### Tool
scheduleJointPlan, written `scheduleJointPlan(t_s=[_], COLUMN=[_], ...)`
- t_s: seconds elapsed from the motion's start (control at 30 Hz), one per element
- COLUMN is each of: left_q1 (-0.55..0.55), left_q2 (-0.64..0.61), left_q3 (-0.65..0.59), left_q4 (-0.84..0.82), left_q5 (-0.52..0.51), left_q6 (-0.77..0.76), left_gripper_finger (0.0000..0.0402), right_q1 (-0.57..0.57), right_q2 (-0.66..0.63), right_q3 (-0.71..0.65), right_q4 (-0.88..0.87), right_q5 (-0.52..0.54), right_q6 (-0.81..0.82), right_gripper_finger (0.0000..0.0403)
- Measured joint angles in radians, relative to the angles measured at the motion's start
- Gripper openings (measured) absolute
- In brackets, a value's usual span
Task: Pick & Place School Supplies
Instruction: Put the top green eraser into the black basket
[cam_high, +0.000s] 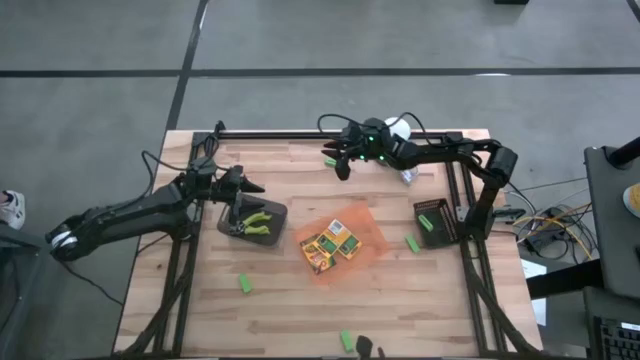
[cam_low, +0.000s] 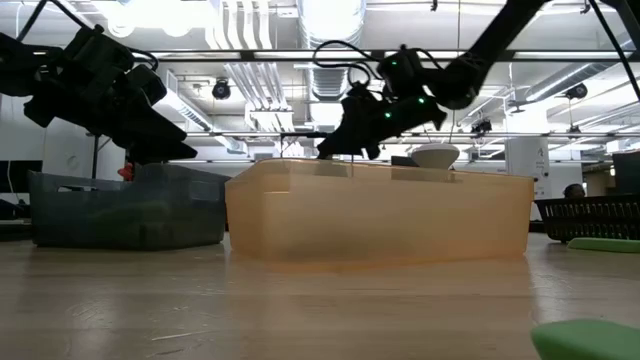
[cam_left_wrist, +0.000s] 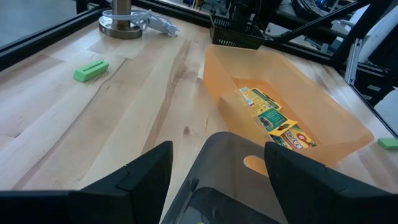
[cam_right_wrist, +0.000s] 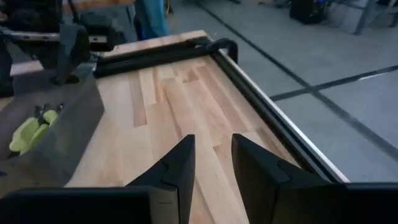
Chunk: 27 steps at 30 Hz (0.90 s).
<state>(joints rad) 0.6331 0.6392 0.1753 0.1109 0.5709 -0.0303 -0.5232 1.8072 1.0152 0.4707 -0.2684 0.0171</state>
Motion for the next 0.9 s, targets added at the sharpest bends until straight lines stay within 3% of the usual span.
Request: scheduleJointPlan(t_s=[0.17, 0.47, 0.73, 0.9], left_q1=[0.0, 0.0, 0.0, 0.0], left_q2=[0.0, 0.0, 0.0, 0.0], left_q3=[0.0, 0.0, 0.0, 0.0], left_q4=[0.001, 0.0, 0.0, 0.001], left_q5=[0.0, 0.0, 0.0, 0.0], left_q6=[0.0, 0.0, 0.0, 0.0], left_gripper_finger=[0.0259, 0.0259, 0.0259, 0.0259], right_q1=[-0.012, -0.011, -0.01, 0.01], right_q2=[-0.007, 0.002, 0.034, 0.034], right_q3=[-0.079, -0.13, -0.155, -0.155], right_q4=[0.056, 0.058, 0.048, 0.049], right_q5=[0.062, 0.148, 0.215, 0.211], right_q6=[0.063, -0.018, 0.174, 0.039], right_gripper_finger=[0.0094, 0.0081, 0.0082, 0.0086])
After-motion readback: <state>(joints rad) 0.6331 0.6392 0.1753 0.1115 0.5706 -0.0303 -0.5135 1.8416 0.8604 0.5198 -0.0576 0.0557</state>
